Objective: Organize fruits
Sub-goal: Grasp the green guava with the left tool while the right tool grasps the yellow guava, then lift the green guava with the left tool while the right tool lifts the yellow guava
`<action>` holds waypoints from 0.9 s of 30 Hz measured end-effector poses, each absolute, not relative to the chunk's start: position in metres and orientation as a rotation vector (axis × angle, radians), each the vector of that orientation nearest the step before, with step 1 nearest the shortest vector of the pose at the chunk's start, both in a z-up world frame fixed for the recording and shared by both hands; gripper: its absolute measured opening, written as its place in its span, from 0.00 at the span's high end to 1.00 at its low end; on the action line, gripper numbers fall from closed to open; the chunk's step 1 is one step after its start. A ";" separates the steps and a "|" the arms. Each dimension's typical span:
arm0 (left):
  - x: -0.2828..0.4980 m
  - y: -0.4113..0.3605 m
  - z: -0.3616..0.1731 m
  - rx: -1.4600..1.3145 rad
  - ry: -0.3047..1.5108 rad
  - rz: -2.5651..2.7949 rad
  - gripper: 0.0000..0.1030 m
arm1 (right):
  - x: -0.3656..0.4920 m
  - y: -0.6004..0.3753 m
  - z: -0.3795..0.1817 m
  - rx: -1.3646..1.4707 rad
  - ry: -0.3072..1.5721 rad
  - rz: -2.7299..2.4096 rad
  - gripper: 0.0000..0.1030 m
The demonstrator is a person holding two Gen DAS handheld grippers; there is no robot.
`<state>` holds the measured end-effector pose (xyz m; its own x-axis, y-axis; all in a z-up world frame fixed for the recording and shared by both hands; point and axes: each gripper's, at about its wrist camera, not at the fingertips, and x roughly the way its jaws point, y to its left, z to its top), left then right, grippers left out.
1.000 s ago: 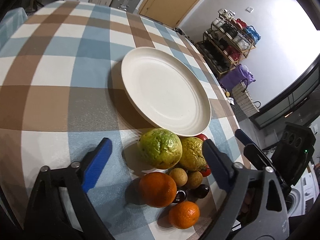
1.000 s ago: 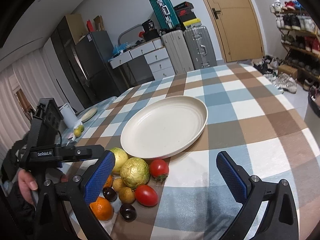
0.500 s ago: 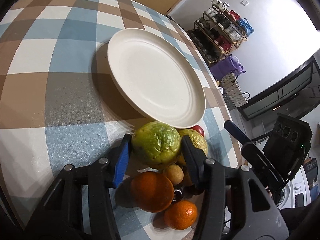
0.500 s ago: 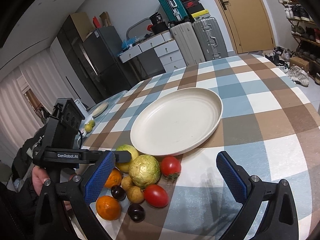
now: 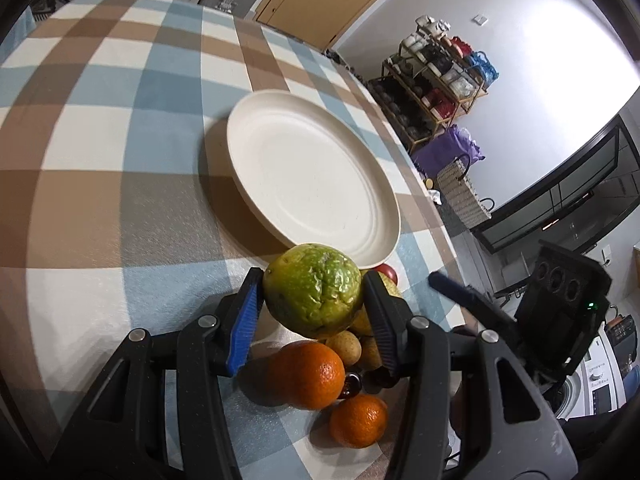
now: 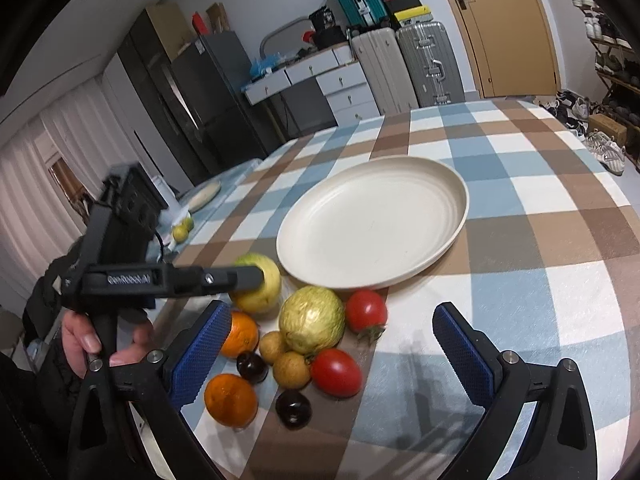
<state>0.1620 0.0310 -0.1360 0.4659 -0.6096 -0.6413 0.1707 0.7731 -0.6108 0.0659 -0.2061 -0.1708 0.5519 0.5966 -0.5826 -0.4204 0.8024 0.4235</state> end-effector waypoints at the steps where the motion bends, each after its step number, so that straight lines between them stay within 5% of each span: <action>1: 0.159 0.035 -0.134 -0.512 0.969 -0.506 0.54 | 0.067 -0.203 -0.172 0.245 0.799 0.606 0.00; 6: 0.155 0.046 -0.126 -0.513 0.942 -0.515 0.54 | 0.076 -0.189 -0.180 0.264 0.895 0.606 0.17; 22: 0.127 0.080 -0.135 -0.552 0.912 -0.540 0.54 | 0.091 -0.154 -0.181 0.189 1.007 0.519 0.30; 27: 0.125 0.082 -0.139 -0.559 0.913 -0.543 0.54 | 0.093 -0.145 -0.181 0.144 1.023 0.475 0.45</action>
<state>0.1250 0.0818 -0.1385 0.5005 -0.6476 -0.5745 0.1953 0.7310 -0.6538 0.0925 -0.1454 -0.1808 0.4294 0.4452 -0.7858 -0.3130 0.8895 0.3329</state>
